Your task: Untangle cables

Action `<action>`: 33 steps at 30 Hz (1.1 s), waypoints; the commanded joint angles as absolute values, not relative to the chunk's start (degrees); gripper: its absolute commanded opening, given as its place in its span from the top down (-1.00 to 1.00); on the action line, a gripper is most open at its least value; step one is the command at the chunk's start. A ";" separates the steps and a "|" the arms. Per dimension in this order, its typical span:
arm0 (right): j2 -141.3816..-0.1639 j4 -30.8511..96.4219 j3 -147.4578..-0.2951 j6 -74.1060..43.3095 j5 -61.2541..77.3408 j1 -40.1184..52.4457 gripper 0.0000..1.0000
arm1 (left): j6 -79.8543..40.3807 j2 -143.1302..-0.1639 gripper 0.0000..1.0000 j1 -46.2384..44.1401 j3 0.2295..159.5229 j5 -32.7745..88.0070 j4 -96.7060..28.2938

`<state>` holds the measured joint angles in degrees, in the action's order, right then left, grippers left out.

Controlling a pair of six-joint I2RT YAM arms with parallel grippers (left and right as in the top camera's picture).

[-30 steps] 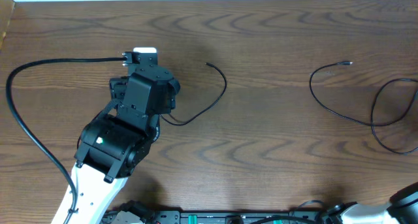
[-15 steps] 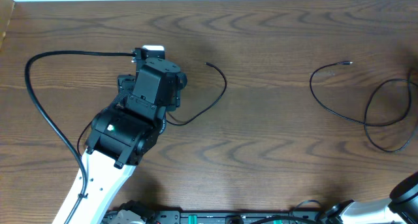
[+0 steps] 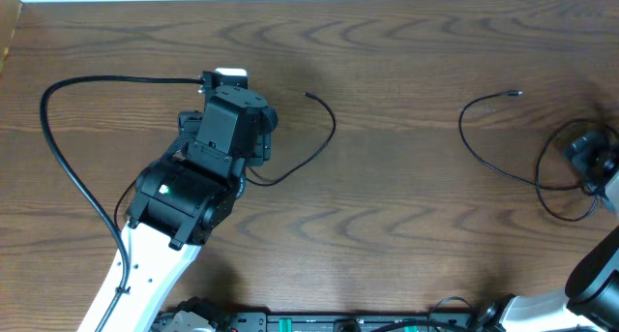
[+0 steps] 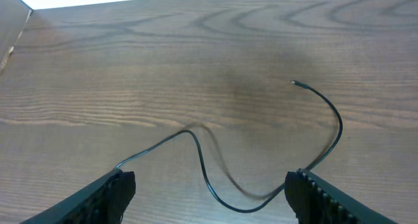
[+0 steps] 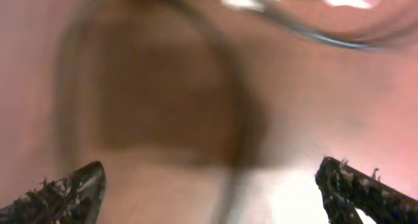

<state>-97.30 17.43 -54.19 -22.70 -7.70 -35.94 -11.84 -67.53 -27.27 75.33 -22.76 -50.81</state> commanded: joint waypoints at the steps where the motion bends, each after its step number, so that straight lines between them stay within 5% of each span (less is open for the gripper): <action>1: -97.06 20.08 -54.37 -32.62 -21.45 -35.97 -0.99 | -11.92 -67.72 -0.58 -27.03 75.83 -22.90 -50.96; 10: -97.08 32.29 -54.30 -50.81 -6.28 -35.88 -0.99 | -11.92 -67.72 -0.58 -27.03 75.83 -22.90 -50.94; 27: -97.08 31.88 -54.19 -49.76 -3.20 -29.02 -0.99 | -11.92 -67.72 -0.58 -27.03 75.83 -22.87 -50.94; 33: -97.10 27.20 -54.19 -40.66 -3.70 -25.74 -0.98 | -11.92 -67.72 -0.58 -27.03 75.83 -22.87 -50.94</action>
<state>-97.27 28.40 -54.17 -46.63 -3.16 -27.14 -11.84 -67.53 -27.27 75.33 -22.76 -50.83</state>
